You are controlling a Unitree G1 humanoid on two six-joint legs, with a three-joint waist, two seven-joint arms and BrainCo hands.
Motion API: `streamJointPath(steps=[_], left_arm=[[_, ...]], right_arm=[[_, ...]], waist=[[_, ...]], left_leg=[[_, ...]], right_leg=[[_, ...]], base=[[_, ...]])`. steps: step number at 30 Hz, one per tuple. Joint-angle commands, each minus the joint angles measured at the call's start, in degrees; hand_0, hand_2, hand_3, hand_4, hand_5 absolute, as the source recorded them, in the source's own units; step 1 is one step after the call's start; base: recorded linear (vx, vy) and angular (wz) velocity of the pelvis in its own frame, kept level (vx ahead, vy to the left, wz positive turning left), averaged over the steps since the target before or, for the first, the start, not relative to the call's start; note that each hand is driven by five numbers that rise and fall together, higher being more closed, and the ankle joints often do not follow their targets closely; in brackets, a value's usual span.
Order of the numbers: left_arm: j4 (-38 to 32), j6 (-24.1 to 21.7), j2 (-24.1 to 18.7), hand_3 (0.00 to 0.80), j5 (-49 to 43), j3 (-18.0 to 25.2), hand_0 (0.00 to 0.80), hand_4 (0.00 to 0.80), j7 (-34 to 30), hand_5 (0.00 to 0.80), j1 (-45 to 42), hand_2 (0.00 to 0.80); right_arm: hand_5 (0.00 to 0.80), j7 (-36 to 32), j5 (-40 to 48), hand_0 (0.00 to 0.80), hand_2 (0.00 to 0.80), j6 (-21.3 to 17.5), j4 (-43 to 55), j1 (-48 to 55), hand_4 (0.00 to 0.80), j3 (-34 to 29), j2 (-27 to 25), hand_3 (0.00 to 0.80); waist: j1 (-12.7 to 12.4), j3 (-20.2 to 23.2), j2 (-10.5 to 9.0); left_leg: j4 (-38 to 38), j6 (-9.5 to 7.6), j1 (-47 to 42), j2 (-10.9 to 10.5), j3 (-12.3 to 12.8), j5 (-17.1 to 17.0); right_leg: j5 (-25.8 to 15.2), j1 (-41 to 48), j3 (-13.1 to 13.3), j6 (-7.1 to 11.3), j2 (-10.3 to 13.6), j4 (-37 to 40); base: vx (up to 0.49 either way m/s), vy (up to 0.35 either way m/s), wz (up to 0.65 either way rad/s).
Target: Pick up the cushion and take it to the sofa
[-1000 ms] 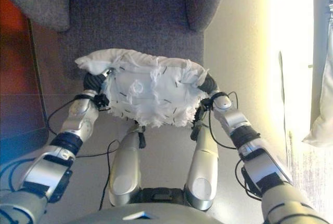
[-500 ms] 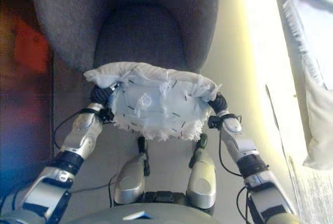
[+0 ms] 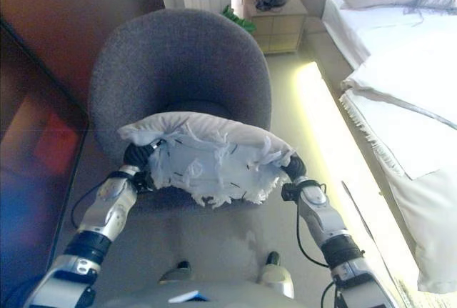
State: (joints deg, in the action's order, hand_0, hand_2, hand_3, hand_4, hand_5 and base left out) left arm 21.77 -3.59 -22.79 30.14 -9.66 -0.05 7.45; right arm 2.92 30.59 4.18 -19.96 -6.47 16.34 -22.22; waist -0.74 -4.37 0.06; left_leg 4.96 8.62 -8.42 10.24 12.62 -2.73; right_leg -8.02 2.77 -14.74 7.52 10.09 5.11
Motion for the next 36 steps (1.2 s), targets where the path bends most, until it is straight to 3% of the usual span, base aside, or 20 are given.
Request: streamJointPath(steps=[1, 5, 8, 9, 14, 16, 20, 22, 26, 29, 33, 36], left_arm=[[-1.09, -3.81, -0.11, 0.800, 2.06, 2.45, 0.800, 0.800, -0.74, 0.800, 3.32, 0.800], [-0.34, -4.49, -0.34, 0.800, 3.10, 3.94, 0.800, 0.800, 1.00, 0.800, 2.36, 0.800], [-0.41, -5.07, -0.15, 0.800, 3.09, 5.60, 0.800, 0.800, 1.71, 0.800, 1.46, 0.800], [-0.10, -5.22, -0.02, 0.800, 3.20, 5.71, 0.800, 0.800, 1.65, 0.800, 1.57, 0.800], [0.21, -3.09, -0.29, 0.800, 3.11, 4.51, 0.800, 0.800, -0.84, 0.800, 4.34, 0.800], [1.08, -2.61, -0.12, 0.800, 2.04, 3.34, 0.800, 0.800, -1.10, 0.800, 6.05, 0.800], [0.96, -1.80, 0.39, 0.800, 0.46, 1.07, 0.800, 0.800, -1.41, 0.800, 7.58, 0.800], [1.18, -1.42, 0.15, 0.800, -0.18, 0.11, 0.800, 0.800, -1.50, 0.800, 8.69, 0.800], [4.64, -2.64, -0.36, 0.800, 1.58, -2.93, 0.800, 0.800, -1.48, 0.800, 12.32, 0.800], [7.58, -3.48, -0.42, 0.800, 3.35, -4.25, 0.800, 0.800, -2.30, 0.800, 14.48, 0.800], [9.39, -3.84, -0.16, 0.800, 3.08, -5.20, 0.800, 0.800, -2.30, 0.800, 15.11, 0.800], [8.73, -3.54, 0.11, 0.800, 2.26, -6.45, 0.800, 0.800, -1.39, 0.800, 14.74, 0.800]], right_arm=[[0.800, -2.06, 3.20, 0.800, 0.800, -2.15, 3.43, -2.16, 0.800, -0.75, 2.74, 0.800], [0.800, -2.89, 3.85, 0.800, 0.800, -1.47, 1.72, -3.25, 0.800, -0.13, 2.77, 0.800], [0.800, -3.33, 4.47, 0.800, 0.800, -0.41, 2.11, -4.57, 0.800, 0.60, 2.72, 0.800], [0.800, -3.34, 4.29, 0.800, 0.800, -0.31, 2.55, -4.62, 0.800, 0.57, 2.50, 0.800], [0.800, 0.63, 6.03, 0.800, 0.800, -1.02, 3.37, -5.95, 0.800, 0.02, 1.89, 0.800], [0.800, 2.69, 7.91, 0.800, 0.800, -1.12, 3.15, -6.84, 0.800, 0.25, 3.15, 0.800], [0.800, 4.89, 7.92, 0.800, 0.800, -0.99, 4.26, -5.01, 0.800, -0.20, 5.40, 0.800], [0.800, 5.37, 7.57, 0.800, 0.800, -1.54, 3.89, -5.33, 0.800, -0.24, 6.46, 0.800], [0.800, 6.24, 7.08, 0.800, 0.800, -4.33, 0.19, -6.44, 0.800, 0.33, 7.24, 0.800], [0.800, 5.64, 8.49, 0.800, 0.800, -6.06, -3.18, -7.64, 0.800, 1.31, 5.86, 0.800], [0.800, 4.55, 9.94, 0.800, 0.800, -5.30, -5.69, -8.71, 0.800, 0.92, 4.63, 0.800], [0.800, 3.02, 11.06, 0.800, 0.800, -4.07, -5.65, -8.80, 0.800, 0.03, 2.99, 0.800]], waist=[[0.76, 3.97, -1.72], [1.48, 4.14, -2.42], [1.76, 4.29, -2.78], [2.13, 4.31, -2.86], [2.22, 4.49, -2.18], [2.57, 4.35, -2.19], [3.01, 4.70, -2.60], [2.66, 4.55, -2.45], [2.65, 2.93, -1.45], [3.37, 1.91, -0.50], [4.46, 1.95, -1.43], [5.80, 1.54, -3.79]], left_leg=[[-4.56, -2.61, 2.82, -0.15, -0.76, 1.47], [-6.07, -2.60, 2.32, 0.29, -1.29, 2.12], [-7.47, -3.09, 2.64, -0.55, -1.47, 2.76], [-8.55, -3.49, 3.05, -1.36, -0.44, 3.34], [-4.24, -4.92, 3.67, -5.76, -1.36, 2.28], [-3.08, -5.93, 2.80, -6.47, -1.32, 2.60], [-2.61, -7.75, 1.86, -8.43, 0.36, 3.69], [-3.03, -8.50, 2.21, -9.27, 0.68, 4.27], [-5.99, -11.21, 3.55, -11.29, -0.96, 5.83], [-6.87, -11.55, 2.71, -11.67, -2.94, 6.80], [-6.94, -11.30, 0.88, -12.44, -4.26, 7.97], [-9.46, -11.39, -0.46, -14.02, -5.97, 11.74]], right_leg=[[6.34, 2.31, 0.65, 0.89, 1.41, -4.85], [7.07, 2.53, 3.36, -0.48, -0.41, -5.34], [7.48, 2.37, 4.95, -1.32, -1.22, -5.93], [7.46, 2.43, 5.05, -1.38, -1.18, -6.07], [6.44, 1.22, 4.07, 0.06, -0.89, -7.68], [6.63, 0.55, 4.38, 0.40, -0.52, -8.85], [2.70, -0.88, 4.01, 2.40, 2.55, -11.39], [0.97, -2.01, 3.62, 2.67, 4.58, -15.07], [-4.55, -9.14, 7.95, 1.93, 8.31, -33.21], [-7.78, -14.26, 12.45, 1.63, 7.66, -41.87], [-10.38, -15.58, 14.18, 3.04, 4.63, -32.87], [-9.52, -15.39, 14.27, 4.35, 2.52, -16.14]], base=[[-0.022, -0.104, -0.04], [-0.018, -0.080, -0.06], [-0.015, 0.006, -0.24], [-0.008, 0.048, -0.26], [0.008, 0.116, -0.03], [0.023, 0.171, 0.10], [0.062, 0.199, 0.08], [0.023, 0.212, 0.08], [-0.004, 0.258, 0.05], [0.058, 0.194, 0.20], [0.203, -0.043, 0.09], [0.372, -0.151, -0.13]])
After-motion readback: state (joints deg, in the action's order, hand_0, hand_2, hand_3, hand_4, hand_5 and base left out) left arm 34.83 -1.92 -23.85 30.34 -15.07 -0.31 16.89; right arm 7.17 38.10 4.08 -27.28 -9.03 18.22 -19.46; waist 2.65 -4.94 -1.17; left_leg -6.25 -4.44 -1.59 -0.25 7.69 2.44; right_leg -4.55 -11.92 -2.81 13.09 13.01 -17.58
